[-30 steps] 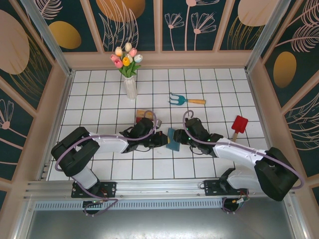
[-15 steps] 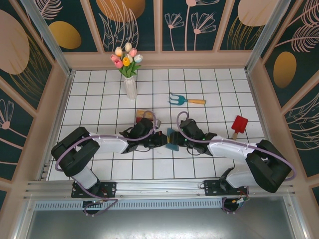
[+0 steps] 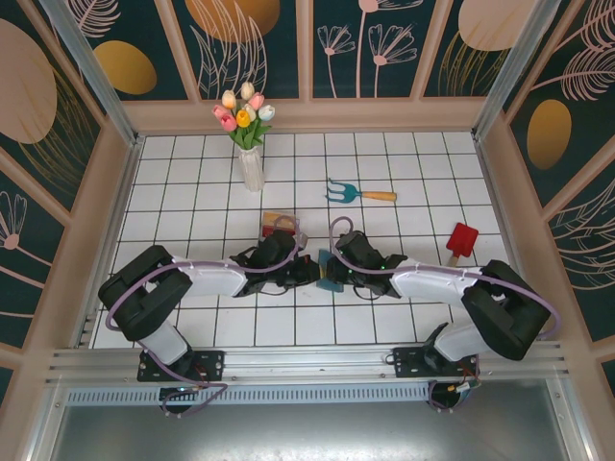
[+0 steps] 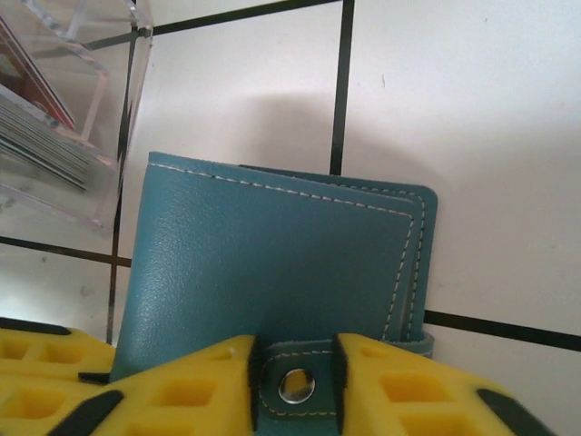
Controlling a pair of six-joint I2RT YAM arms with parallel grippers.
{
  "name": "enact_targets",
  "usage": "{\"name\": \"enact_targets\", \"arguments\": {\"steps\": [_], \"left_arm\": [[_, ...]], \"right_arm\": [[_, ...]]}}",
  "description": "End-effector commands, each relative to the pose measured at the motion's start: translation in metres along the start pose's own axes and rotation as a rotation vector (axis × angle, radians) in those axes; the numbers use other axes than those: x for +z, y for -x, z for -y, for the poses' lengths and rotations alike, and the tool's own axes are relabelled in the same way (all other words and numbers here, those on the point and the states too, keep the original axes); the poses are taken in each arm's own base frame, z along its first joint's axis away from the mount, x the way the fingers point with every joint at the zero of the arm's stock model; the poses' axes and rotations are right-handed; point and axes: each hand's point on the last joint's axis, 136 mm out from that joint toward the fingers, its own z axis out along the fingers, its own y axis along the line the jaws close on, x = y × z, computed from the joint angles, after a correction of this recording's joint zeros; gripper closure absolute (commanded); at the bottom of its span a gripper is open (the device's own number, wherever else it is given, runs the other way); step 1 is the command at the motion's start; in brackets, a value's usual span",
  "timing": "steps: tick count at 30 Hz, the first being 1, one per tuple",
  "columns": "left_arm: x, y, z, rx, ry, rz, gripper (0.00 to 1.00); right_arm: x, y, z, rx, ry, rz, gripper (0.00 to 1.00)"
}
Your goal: Put the credit cards into the card holder
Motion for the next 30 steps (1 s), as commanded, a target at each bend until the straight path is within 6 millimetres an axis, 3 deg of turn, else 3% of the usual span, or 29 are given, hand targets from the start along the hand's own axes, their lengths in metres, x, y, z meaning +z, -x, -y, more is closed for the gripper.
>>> {"name": "enact_targets", "arguments": {"steps": [1, 6, 11, 17, 23, 27, 30], "left_arm": [[-0.013, 0.017, 0.009, 0.032, 0.024, 0.087, 1.00], [-0.018, 0.019, 0.003, 0.034, 0.052, 0.109, 1.00], [-0.017, 0.016, 0.002, 0.030, 0.050, 0.098, 1.00], [-0.013, 0.014, 0.000, 0.032, 0.050, 0.082, 1.00], [-0.011, 0.013, 0.000, 0.034, 0.047, 0.072, 1.00], [-0.011, 0.013, 0.001, 0.032, 0.046, 0.075, 0.99], [-0.012, 0.013, 0.001, 0.031, 0.046, 0.074, 0.99]], "right_arm": [[-0.012, -0.020, 0.062, -0.037, -0.277, -0.039, 0.79], [-0.020, -0.015, 0.081, 0.000, -0.313, -0.024, 0.85], [-0.024, -0.002, 0.068, 0.040, -0.210, 0.008, 0.89], [-0.031, 0.015, 0.040, 0.086, -0.055, 0.040, 0.63], [-0.034, 0.025, 0.012, 0.103, 0.111, 0.032, 0.42], [-0.036, 0.031, -0.006, 0.074, 0.183, 0.028, 0.34], [-0.027, 0.027, -0.002, 0.062, 0.150, 0.008, 0.34]]}}
